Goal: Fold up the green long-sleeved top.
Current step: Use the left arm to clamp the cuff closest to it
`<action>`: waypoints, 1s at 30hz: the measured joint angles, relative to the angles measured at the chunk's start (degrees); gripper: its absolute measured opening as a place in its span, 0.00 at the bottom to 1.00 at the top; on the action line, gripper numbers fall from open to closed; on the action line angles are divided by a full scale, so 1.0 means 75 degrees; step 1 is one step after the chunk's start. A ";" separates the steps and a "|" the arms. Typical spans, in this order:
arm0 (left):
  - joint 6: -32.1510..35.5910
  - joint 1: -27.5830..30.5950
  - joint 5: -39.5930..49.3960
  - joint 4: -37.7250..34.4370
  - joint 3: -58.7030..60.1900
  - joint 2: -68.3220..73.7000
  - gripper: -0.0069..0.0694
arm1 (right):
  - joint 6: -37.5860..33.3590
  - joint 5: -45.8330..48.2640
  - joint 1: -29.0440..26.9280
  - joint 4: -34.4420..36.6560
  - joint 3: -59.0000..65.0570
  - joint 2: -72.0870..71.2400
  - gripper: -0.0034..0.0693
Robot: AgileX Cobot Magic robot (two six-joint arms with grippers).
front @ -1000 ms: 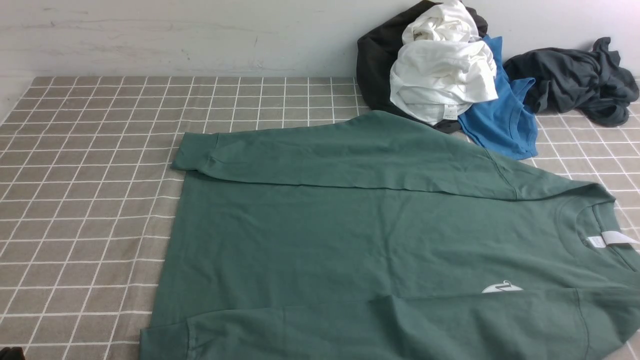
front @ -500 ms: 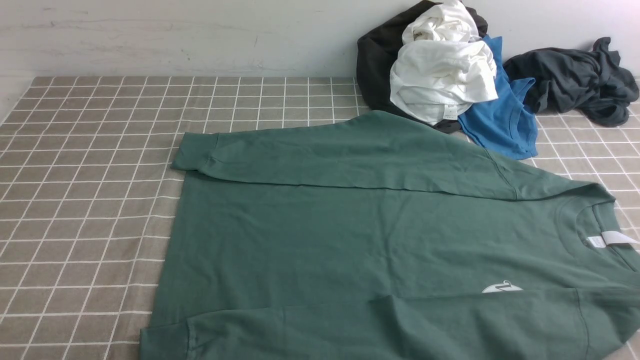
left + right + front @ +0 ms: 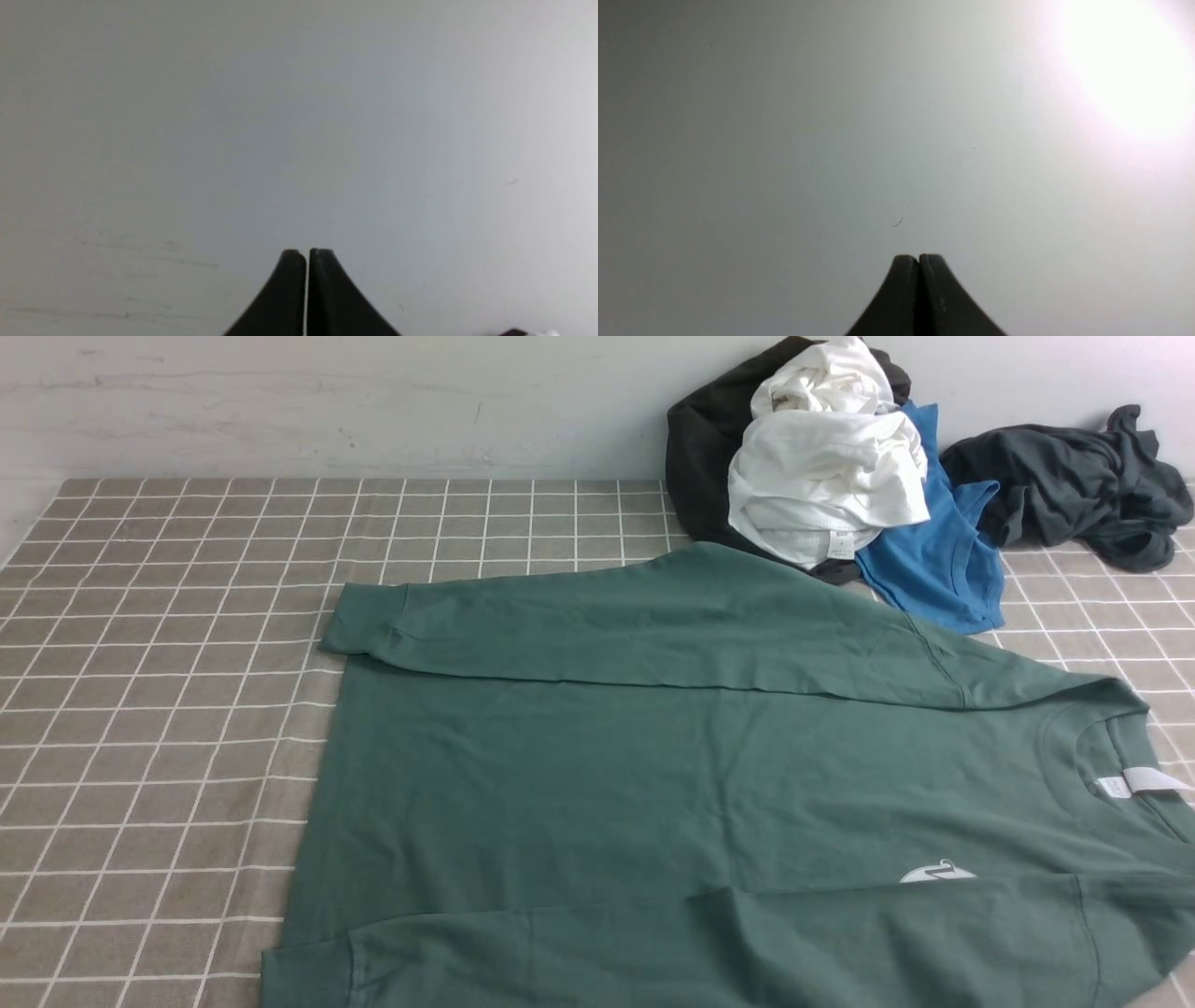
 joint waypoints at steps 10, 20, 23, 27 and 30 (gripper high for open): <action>-0.0028 0.0000 0.3641 -0.0614 -0.2827 0.4616 0.08 | -0.1317 0.6002 0.0000 -0.1121 -0.3457 0.3991 0.03; 0.2871 -0.0090 0.6641 -0.2169 -0.2837 0.7882 0.11 | -0.2989 0.7944 0.0133 0.0685 -0.3754 0.7392 0.03; 0.3674 -0.0493 0.6709 -0.2459 -0.2861 0.8783 0.20 | -0.4138 0.7373 0.0611 0.1417 -0.3763 0.7954 0.03; 0.3765 -0.1249 0.6406 -0.2295 -0.2861 0.9773 0.42 | -0.5164 0.6783 0.1202 0.1733 -0.3772 0.8476 0.03; 0.3431 -0.1435 0.6221 -0.2056 -0.2887 1.0144 0.53 | -0.5280 0.6731 0.1407 0.1741 -0.3772 0.8663 0.03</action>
